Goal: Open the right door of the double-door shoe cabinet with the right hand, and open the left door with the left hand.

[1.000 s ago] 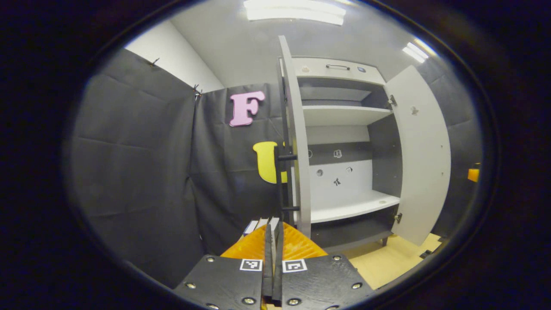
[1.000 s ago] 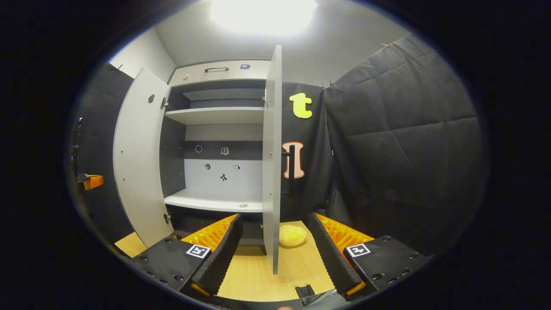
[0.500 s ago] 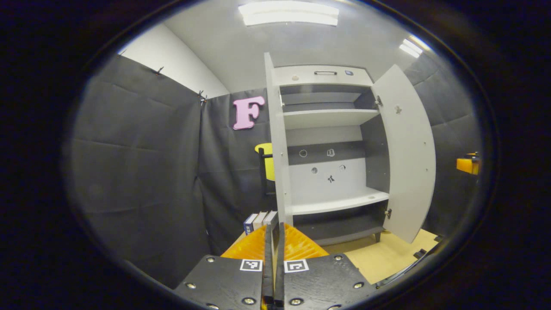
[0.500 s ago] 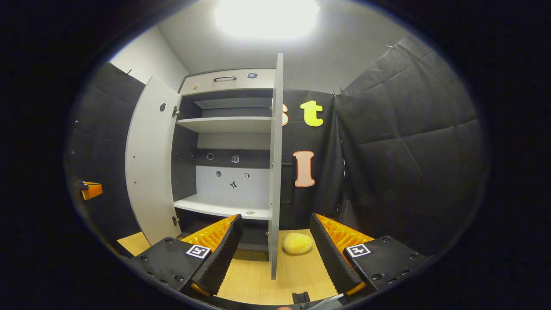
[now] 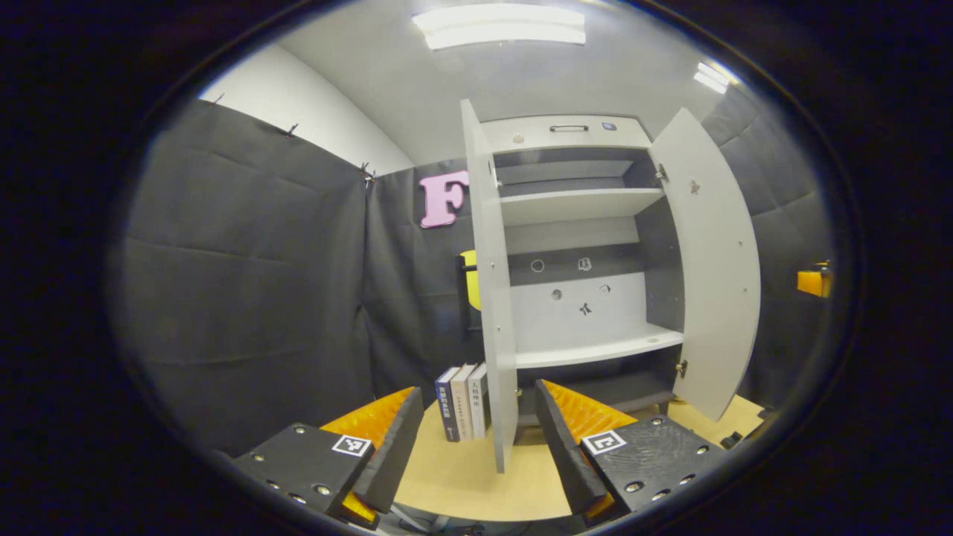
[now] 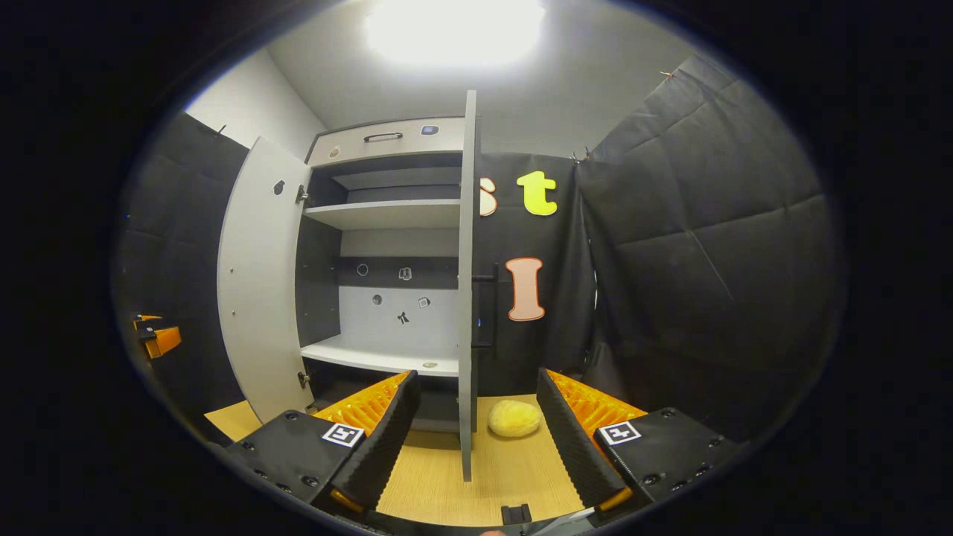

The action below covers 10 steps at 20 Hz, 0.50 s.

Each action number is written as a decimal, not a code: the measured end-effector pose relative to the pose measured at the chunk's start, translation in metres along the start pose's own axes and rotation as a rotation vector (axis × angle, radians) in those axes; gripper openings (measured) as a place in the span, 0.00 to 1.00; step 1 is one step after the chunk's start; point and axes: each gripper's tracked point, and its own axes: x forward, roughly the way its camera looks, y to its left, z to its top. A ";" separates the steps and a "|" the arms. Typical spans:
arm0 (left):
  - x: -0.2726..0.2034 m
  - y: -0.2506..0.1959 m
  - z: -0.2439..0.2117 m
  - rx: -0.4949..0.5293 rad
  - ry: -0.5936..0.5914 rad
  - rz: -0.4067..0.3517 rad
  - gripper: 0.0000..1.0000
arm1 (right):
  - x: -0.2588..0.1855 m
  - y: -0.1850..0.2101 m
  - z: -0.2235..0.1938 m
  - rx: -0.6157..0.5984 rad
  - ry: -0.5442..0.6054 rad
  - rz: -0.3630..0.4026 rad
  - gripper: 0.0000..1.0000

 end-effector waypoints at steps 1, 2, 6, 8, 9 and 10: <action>-0.001 0.000 0.002 0.001 -0.006 0.006 0.87 | 0.000 -0.001 0.001 0.000 -0.005 0.000 0.99; -0.001 0.001 0.003 0.002 -0.008 0.010 0.88 | -0.001 -0.002 0.003 0.001 -0.011 -0.001 0.98; -0.003 0.005 0.004 0.012 -0.008 0.024 0.87 | 0.000 -0.003 0.007 -0.002 -0.023 0.001 0.94; -0.005 0.007 0.006 0.022 -0.015 0.029 0.87 | 0.000 -0.002 0.006 -0.009 -0.023 0.000 0.98; -0.007 0.007 0.007 0.026 -0.018 0.031 0.87 | 0.000 -0.001 0.006 -0.011 -0.022 0.000 0.98; -0.008 0.008 0.008 0.030 -0.020 0.033 0.87 | 0.000 0.000 0.005 -0.010 -0.021 0.001 0.98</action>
